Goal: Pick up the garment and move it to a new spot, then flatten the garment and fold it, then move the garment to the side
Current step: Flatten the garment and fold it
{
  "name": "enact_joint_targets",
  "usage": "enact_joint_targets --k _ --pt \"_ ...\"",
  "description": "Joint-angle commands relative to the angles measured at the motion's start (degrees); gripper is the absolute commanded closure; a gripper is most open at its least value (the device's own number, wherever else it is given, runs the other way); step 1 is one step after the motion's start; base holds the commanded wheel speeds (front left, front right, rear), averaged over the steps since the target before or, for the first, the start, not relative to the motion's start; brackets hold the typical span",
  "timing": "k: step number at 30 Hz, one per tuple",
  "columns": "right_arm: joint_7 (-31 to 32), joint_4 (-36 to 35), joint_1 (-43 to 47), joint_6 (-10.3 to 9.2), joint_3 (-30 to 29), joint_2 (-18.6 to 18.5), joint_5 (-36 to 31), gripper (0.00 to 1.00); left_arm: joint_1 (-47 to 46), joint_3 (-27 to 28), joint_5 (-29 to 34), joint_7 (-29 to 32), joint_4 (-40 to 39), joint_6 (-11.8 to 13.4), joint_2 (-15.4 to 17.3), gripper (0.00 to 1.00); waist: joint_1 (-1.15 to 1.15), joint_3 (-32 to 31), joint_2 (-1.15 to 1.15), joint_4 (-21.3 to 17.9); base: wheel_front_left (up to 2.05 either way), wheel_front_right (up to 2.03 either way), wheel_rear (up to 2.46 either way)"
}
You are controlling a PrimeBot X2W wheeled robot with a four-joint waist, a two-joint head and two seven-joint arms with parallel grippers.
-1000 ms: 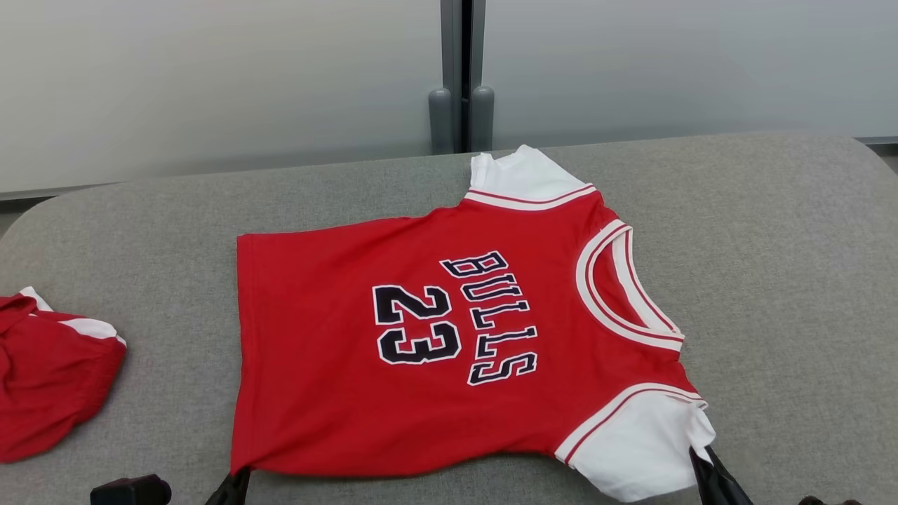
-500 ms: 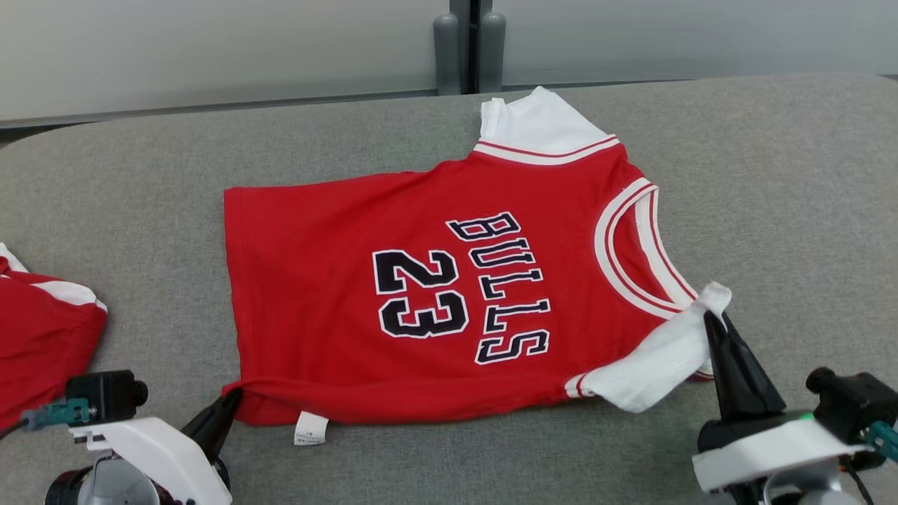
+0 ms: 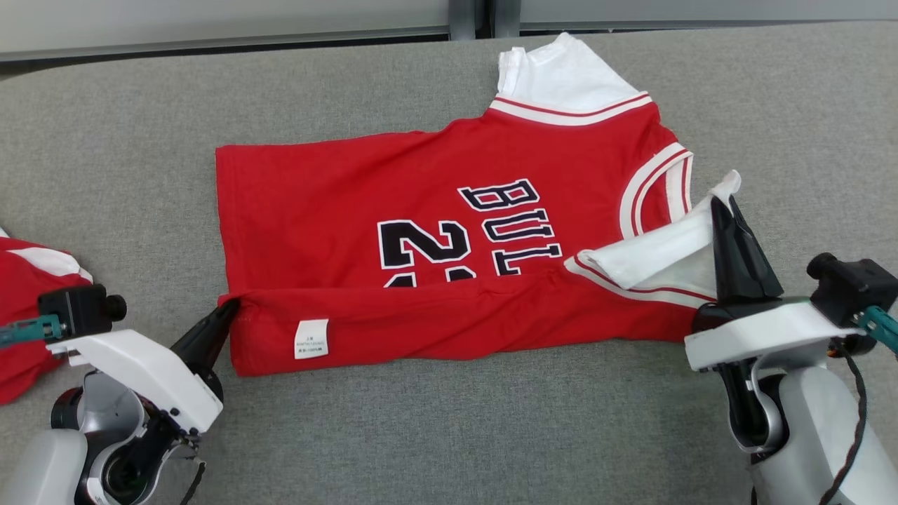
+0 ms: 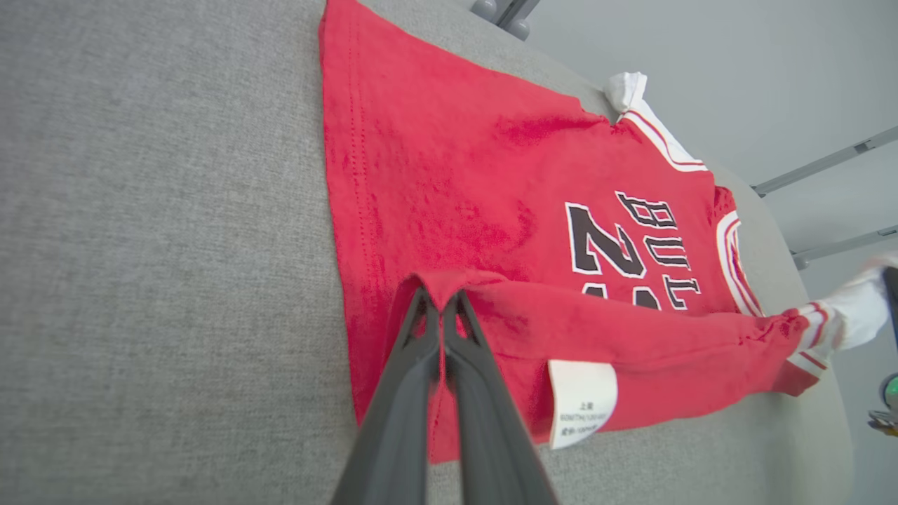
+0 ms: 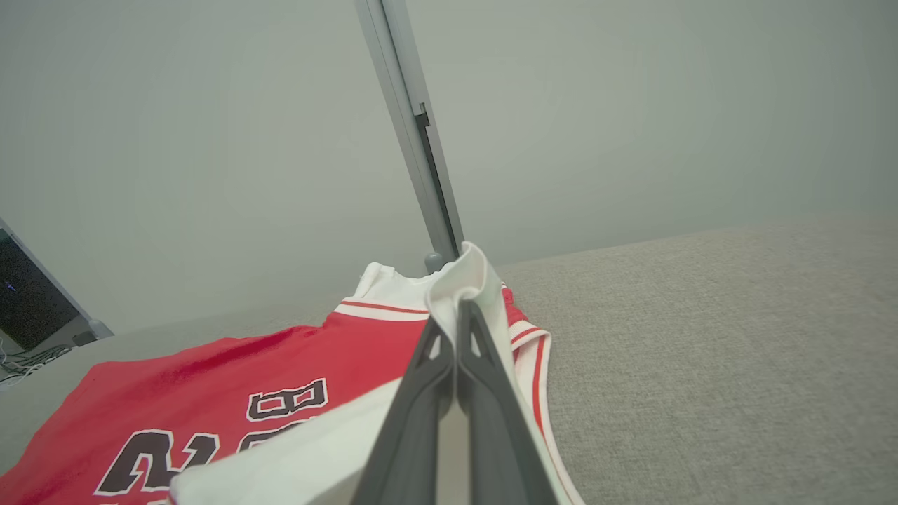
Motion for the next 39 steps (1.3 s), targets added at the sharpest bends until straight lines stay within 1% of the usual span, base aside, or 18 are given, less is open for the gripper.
enact_joint_targets --k 1,2,3,4,5,6,9,13,17,19,21,25,29,32,35,39 --pt "-0.7 1.4 -1.66 -0.02 0.68 0.02 0.07 1.0 -1.79 0.4 -0.36 -0.49 0.86 -0.42 -0.19 1.0 0.0 0.96 0.0 0.3 0.0 0.0 0.0" --pt "-0.98 2.49 -2.59 -0.02 1.01 0.07 0.1 1.0 -2.32 0.35 -0.34 -0.69 1.55 -0.63 -0.3 1.0 0.0 1.4 0.0 0.41 0.0 0.0 0.0" --pt "-1.14 3.61 -3.48 -0.02 1.24 0.11 0.08 0.59 -2.91 0.52 -0.35 -1.43 2.27 -0.81 -0.62 1.0 0.0 1.81 0.0 0.46 0.0 0.0 0.0" --pt "-1.12 4.94 -4.16 -0.02 1.3 0.08 -0.27 0.29 -3.63 0.88 -0.36 -2.44 2.96 -1.05 -1.12 0.77 0.0 2.07 0.0 0.55 0.0 0.0 0.0" --pt "-1.51 5.74 -4.88 -0.02 1.54 0.22 -0.48 0.0 -4.21 0.81 -0.18 -3.11 3.63 -1.32 -1.39 0.22 0.0 2.42 0.0 0.61 0.0 0.0 0.0" --pt "-2.02 6.42 -5.51 -0.02 1.88 0.28 -0.75 0.0 -4.44 0.51 -0.02 -3.97 4.29 -1.98 -1.86 0.0 0.0 2.65 0.0 0.71 0.0 0.0 0.0" --pt "-3.79 7.8 -6.09 -0.02 2.08 0.3 -2.44 0.0 -4.91 1.1 0.46 -8.01 5.84 -2.91 -3.57 0.0 0.0 3.21 0.0 0.81 0.0 0.0 0.0" --pt "-5.34 7.26 -5.55 -0.02 2.51 0.23 -4.99 0.0 -4.32 1.43 6.03 -17.94 6.11 -3.06 -4.87 0.0 0.0 3.55 0.0 0.77 0.0 0.0 0.0" --pt "-6.04 4.19 -3.2 -0.02 2.15 0.04 -7.85 0.0 -3.65 1.47 12.35 -28.96 5.98 -1.65 -6.42 0.0 0.0 3.01 0.0 1.01 0.0 0.0 0.0" --pt "-6.12 1.56 -1.71 -0.02 1.53 -0.2 -9.51 0.0 -3.26 1.11 15.52 -33.95 5.8 -0.83 -7.09 0.0 0.0 2.4 0.0 1.08 0.0 0.0 0.0" --pt "-6.12 -1.06 0.58 -0.02 0.58 -0.11 -10.95 0.0 -2.39 0.61 18.17 -37.43 5.7 -0.31 -7.91 0.0 0.0 1.46 0.0 1.04 0.0 0.0 0.0" --pt "-6.1 -5.1 5.66 -0.02 -0.24 0.18 -12.83 0.0 -0.79 0.3 23.98 -40.1 4.59 0.53 -8.49 0.0 0.0 -0.33 0.0 0.85 0.0 0.0 0.0" --pt "-6.11 -7.67 10.36 -0.02 -0.33 0.49 -13.47 0.0 2.55 0.73 29.5 -40.42 3.99 1.55 -9.43 0.0 0.0 -2.11 0.0 0.22 0.0 0.0 0.0" --pt "-5.96 -8.75 13.29 -0.02 -1.05 1.01 -13.37 0.0 5.16 0.99 32.84 -40.44 4.83 1.56 -9.88 0.0 0.0 -3.42 0.0 -0.02 0.0 0.0 0.0" --pt "-5.57 -9.53 15.74 -0.02 -1.42 1.44 -13.13 0.0 7.04 0.74 34.84 -40.45 6.96 1.08 -10.47 0.0 0.0 -4.72 0.0 -0.15 0.0 0.0 0.0" --pt "-4.98 -10.02 17.34 -0.02 -1.31 1.76 -13.21 0.0 7.61 1.16 35.68 -40.47 8.85 1.02 -10.88 0.0 0.0 -5.59 0.0 -0.3 0.0 0.0 0.0"
